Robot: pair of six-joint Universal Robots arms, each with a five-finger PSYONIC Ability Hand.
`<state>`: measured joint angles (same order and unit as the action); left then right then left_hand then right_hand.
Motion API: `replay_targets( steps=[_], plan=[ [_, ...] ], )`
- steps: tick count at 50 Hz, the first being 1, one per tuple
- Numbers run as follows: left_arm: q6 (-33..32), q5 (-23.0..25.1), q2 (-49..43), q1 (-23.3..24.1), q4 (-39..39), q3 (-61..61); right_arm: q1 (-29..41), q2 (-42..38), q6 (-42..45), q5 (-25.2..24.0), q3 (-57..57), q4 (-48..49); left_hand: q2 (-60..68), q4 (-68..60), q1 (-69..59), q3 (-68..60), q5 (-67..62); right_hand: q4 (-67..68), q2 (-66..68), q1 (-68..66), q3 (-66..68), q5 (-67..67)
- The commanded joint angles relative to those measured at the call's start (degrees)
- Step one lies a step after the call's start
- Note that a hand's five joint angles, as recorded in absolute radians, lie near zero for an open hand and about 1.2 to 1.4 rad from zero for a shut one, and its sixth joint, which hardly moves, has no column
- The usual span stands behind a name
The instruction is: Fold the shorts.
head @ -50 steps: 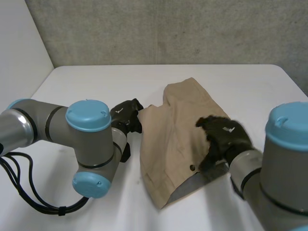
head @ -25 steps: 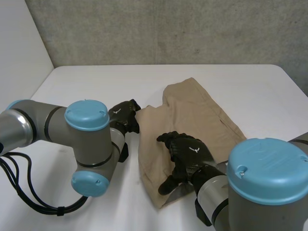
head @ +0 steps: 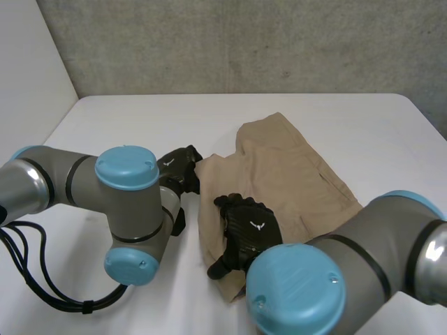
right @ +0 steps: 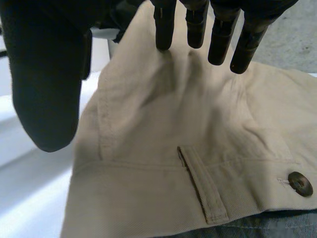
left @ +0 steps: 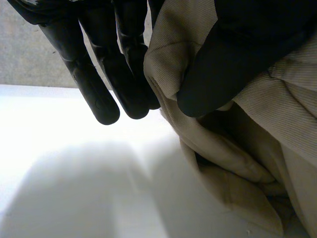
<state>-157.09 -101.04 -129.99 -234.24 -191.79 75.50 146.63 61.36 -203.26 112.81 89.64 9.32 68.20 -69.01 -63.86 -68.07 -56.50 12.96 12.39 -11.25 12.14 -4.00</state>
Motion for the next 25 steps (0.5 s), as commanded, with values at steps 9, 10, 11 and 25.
replay_targets(
  steps=[9, 10, 11, 25],
  plan=[
    [0.20, -0.04, 0.00, -0.51, 0.19, 0.18, -0.03, -5.46, 4.27, 4.77, -2.28, -0.27, 11.80, -10.99, -16.14, -11.93, -13.50, 41.38, 41.95, -43.08, 42.20, -40.34],
    [0.20, -0.04, 0.00, -0.51, 0.19, 0.18, -0.12, -5.11, 4.54, 5.74, -2.02, -0.09, 11.80, -10.99, -16.14, -11.93, -13.50, 58.02, 58.59, -59.72, 58.84, -56.98],
    [0.11, -0.04, 0.09, -0.60, 0.19, 0.18, -0.73, -4.41, 4.63, 7.75, -1.93, -0.09, 11.80, -10.99, -16.14, -11.93, -13.50, 66.95, 67.52, -68.66, 67.77, -65.91],
    [-0.24, 1.45, 3.25, -0.69, 1.24, 2.29, -19.00, 14.48, 24.90, -1.79, 3.17, -0.96, 11.80, -10.99, -16.14, -11.93, -13.50, 67.04, 67.61, -68.75, 67.86, -66.00]
  ],
)
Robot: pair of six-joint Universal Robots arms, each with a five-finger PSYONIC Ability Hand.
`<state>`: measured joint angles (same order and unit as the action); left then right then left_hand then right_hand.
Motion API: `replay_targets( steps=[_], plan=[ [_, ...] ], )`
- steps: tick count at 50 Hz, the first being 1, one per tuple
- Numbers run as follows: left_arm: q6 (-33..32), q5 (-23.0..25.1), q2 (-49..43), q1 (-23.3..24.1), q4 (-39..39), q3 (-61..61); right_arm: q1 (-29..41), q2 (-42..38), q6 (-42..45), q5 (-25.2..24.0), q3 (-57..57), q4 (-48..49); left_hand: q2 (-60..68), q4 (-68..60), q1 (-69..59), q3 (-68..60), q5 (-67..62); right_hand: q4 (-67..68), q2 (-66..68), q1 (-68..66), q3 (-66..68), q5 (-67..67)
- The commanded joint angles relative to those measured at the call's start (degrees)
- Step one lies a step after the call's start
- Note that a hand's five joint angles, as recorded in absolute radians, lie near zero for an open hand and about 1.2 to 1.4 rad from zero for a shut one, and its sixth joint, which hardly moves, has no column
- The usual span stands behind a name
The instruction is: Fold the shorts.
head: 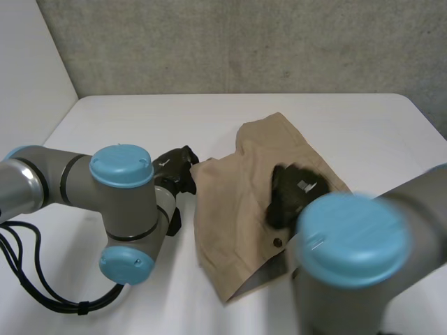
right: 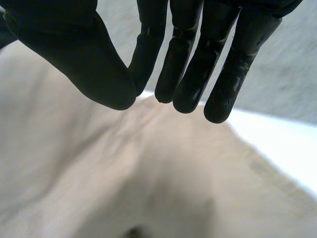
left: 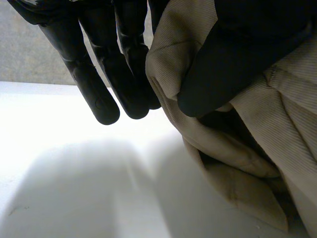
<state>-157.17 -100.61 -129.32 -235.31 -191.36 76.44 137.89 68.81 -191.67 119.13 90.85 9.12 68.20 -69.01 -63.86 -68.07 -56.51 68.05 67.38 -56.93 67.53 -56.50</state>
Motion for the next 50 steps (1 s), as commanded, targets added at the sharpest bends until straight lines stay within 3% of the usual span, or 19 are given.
replay_targets(
  steps=[1, 6, 11, 14, 16, 18, 22, 27, 35, 50],
  plan=[
    [-0.24, 1.55, 3.10, 0.46, 1.08, 1.51, -10.62, 7.30, 14.56, -8.91, 2.13, -0.69, 11.80, -10.99, -16.14, -11.93, -13.49, 11.95, 12.62, -23.07, 12.47, -13.50],
    [-2.78, 5.33, 8.46, 1.17, 4.33, 2.57, -14.13, 9.42, 24.06, -12.43, 0.99, -2.44, 11.80, -10.99, -16.14, -11.93, -13.49, 11.95, 12.62, -23.07, 12.47, -13.50],
    [-7.35, 5.42, 10.75, 2.04, 4.33, 3.01, -13.18, 9.68, 17.58, -14.98, 1.70, -11.66, 11.80, -10.99, -16.14, -11.93, -13.49, 2.45, 3.12, -13.56, 2.96, -4.00],
    [-8.59, 5.51, 10.32, 1.96, 4.16, 2.84, -9.93, 9.50, 5.72, -15.94, 1.96, -16.32, 11.80, -10.99, -16.14, -11.93, -13.49, -18.51, -17.84, 7.39, -18.00, 16.96],
    [-8.85, 5.42, 9.18, 1.87, 4.15, 2.40, -8.00, 8.81, -0.86, -17.78, 2.31, -18.60, 11.80, -10.99, -16.14, -11.93, -13.49, -47.35, -46.68, 36.23, -46.84, 45.80],
    [-8.94, 5.33, 7.86, 1.70, 4.16, 2.04, -7.11, 8.63, -3.61, -19.28, 2.92, -19.31, 11.80, -10.99, -16.14, -11.93, -13.49, -58.05, -57.38, 46.93, -57.53, 56.50],
    [-8.94, 5.25, 5.48, 1.61, 4.24, 0.90, -3.95, 5.82, -7.05, -19.99, 4.77, -18.71, 11.80, -10.99, -16.14, -11.93, -13.49, -58.05, -57.38, 46.93, -57.53, 56.50],
    [-8.85, 5.16, 4.34, 1.52, 4.24, 0.02, 0.97, 1.17, -9.24, -17.10, 4.25, -16.16, 11.80, -10.99, -16.14, -11.93, -13.49, -58.05, -57.38, 46.93, -57.53, 56.50],
    [-8.68, 5.25, 4.25, 1.43, 4.24, 0.02, 2.21, -3.06, -13.47, -13.40, 2.58, -15.71, 11.80, -10.99, -16.14, -11.93, -13.49, -58.05, -57.38, 46.93, -57.53, 56.50],
    [-8.15, 5.25, 4.16, 0.64, 4.24, 0.02, 6.16, -7.63, -13.12, -13.14, -0.06, -13.69, 11.80, -10.99, -16.14, -11.93, -13.49, -58.05, -57.38, 46.93, -57.53, 56.50]
  ],
)
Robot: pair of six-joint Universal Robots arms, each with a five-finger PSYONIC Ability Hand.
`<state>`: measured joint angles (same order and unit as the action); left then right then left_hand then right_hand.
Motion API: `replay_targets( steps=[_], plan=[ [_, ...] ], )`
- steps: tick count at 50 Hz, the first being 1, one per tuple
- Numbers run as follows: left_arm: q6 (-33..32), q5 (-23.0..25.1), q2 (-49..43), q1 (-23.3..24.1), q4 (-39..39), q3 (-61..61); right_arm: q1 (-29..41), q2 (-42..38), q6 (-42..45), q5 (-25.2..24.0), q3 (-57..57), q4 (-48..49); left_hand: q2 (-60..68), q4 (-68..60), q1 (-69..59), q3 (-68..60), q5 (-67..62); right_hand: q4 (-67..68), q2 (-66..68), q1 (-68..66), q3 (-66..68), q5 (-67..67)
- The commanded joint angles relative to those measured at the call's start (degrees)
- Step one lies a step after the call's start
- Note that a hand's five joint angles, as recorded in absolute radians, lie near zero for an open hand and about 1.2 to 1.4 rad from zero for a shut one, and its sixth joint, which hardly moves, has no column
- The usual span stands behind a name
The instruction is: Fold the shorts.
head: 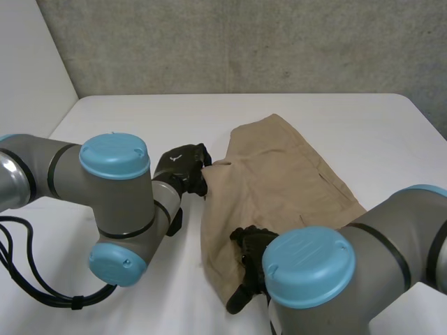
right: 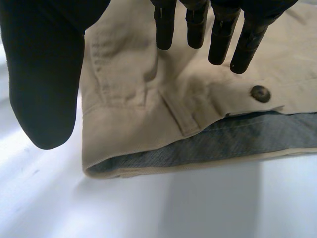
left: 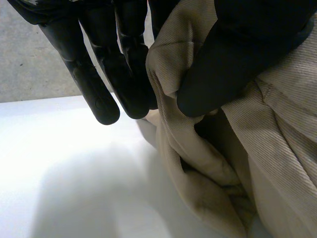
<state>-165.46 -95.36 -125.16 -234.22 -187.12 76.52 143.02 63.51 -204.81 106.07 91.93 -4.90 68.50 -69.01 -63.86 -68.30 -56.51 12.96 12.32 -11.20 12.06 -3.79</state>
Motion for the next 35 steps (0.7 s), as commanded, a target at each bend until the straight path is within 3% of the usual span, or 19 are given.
replay_targets(
  steps=[1, 8, 18, 29, 33, 35],
  plan=[
    [0.13, 0.09, 0.00, -0.54, 0.00, -0.14, 1.55, -2.95, 0.03, -0.08, -1.40, 0.42, 11.50, -10.99, -16.14, -11.70, -13.49, -2.96, -2.32, 1.20, -2.06, 3.79],
    [0.13, 0.00, -0.09, -1.06, 0.00, -0.14, 2.70, -4.89, 0.03, 0.36, -2.63, 0.59, 11.50, -10.99, -16.14, -11.70, -13.49, -2.96, -2.32, 1.20, -2.06, 3.79],
    [0.31, 0.00, 0.00, -1.15, 0.00, -0.05, 2.70, -7.87, 0.73, 4.75, -5.80, 1.56, 11.50, -10.99, -16.14, -11.70, -13.49, -2.96, -2.32, 1.20, -2.06, 3.79],
    [0.31, 0.09, 0.00, -1.15, 0.09, 0.04, 2.70, -8.75, 4.60, 4.93, -5.71, 4.72, 11.50, -10.99, -16.14, -11.70, -13.49, 12.58, 13.22, -14.34, 13.48, -11.75],
    [0.31, 0.09, 0.00, -1.15, 0.09, 0.13, 2.79, -8.75, 4.69, 5.02, -5.71, 5.60, 11.50, -10.99, -16.14, -11.70, -13.49, 30.87, 31.50, -32.63, 31.77, -30.04],
    [0.31, 0.09, 0.00, -1.07, 0.09, 0.13, 2.79, -8.32, 4.69, 5.19, -5.62, 6.39, 11.50, -10.99, -16.14, -11.70, -13.49, 60.43, 61.07, -62.19, 61.33, -59.60]
  ],
)
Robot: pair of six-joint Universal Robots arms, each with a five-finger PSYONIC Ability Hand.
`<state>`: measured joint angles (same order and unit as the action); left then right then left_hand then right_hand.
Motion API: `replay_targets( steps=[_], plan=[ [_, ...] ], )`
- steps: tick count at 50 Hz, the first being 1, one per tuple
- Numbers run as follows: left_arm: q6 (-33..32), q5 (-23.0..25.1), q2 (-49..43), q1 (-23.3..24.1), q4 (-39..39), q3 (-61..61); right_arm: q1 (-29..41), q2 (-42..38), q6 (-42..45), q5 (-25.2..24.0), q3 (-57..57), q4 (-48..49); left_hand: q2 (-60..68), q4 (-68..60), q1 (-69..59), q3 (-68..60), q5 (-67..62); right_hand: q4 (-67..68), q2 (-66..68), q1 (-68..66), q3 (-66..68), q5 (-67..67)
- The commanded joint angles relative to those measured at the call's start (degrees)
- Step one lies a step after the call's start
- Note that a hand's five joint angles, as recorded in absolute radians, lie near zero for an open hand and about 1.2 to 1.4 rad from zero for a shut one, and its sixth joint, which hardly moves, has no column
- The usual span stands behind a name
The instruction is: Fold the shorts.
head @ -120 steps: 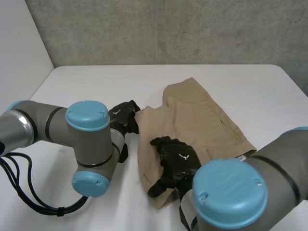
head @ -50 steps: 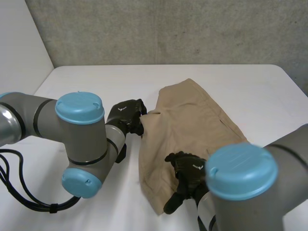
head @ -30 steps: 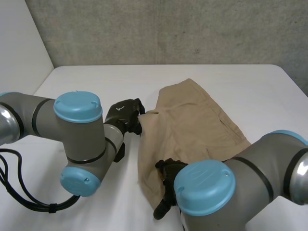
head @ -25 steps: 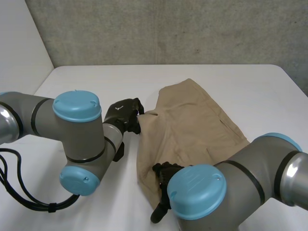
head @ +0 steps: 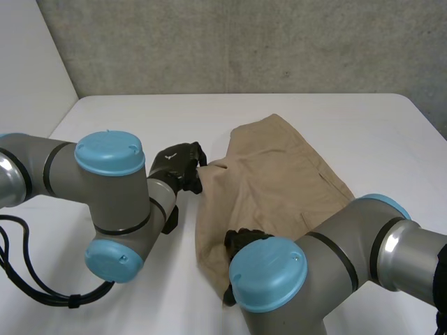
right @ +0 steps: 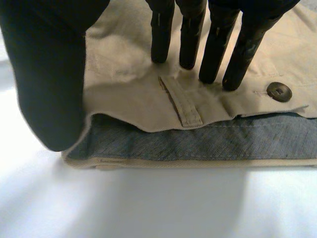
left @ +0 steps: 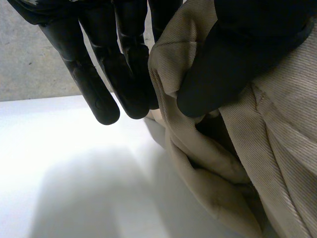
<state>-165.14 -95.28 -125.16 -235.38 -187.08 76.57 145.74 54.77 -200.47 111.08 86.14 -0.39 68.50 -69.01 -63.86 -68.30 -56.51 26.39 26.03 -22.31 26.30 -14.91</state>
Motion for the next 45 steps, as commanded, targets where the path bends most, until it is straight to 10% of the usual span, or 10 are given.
replay_targets(
  steps=[1, 14, 22, 45],
  plan=[
    [0.00, 0.01, 0.00, 0.09, 0.04, 0.16, 0.07, 0.68, 0.34, 0.45, 0.17, 2.14, 11.50, -10.99, -16.14, -11.70, -13.49, 53.54, 53.90, -57.63, 53.63, -55.02],
    [-0.70, 0.09, 0.70, -0.52, 0.48, 0.69, -7.65, 13.78, 6.48, 3.97, 5.97, 3.29, 11.50, -10.99, -16.14, -11.70, -13.49, 53.61, 53.97, -57.69, 53.70, -55.09],
    [-2.02, 0.62, 4.22, -0.96, 4.78, 0.95, -22.31, 21.86, 27.72, -4.97, 8.43, 5.13, 11.50, -10.99, -16.14, -11.70, -13.49, 53.61, 53.97, -57.69, 53.70, -55.09],
    [-32.60, 1.94, 25.14, 2.99, 25.71, 1.83, -25.16, 32.33, 52.10, -8.51, -0.62, 0.57, 11.50, -10.99, -16.14, -11.70, -13.49, 53.61, 53.97, -57.69, 53.70, -55.09]
  ],
)
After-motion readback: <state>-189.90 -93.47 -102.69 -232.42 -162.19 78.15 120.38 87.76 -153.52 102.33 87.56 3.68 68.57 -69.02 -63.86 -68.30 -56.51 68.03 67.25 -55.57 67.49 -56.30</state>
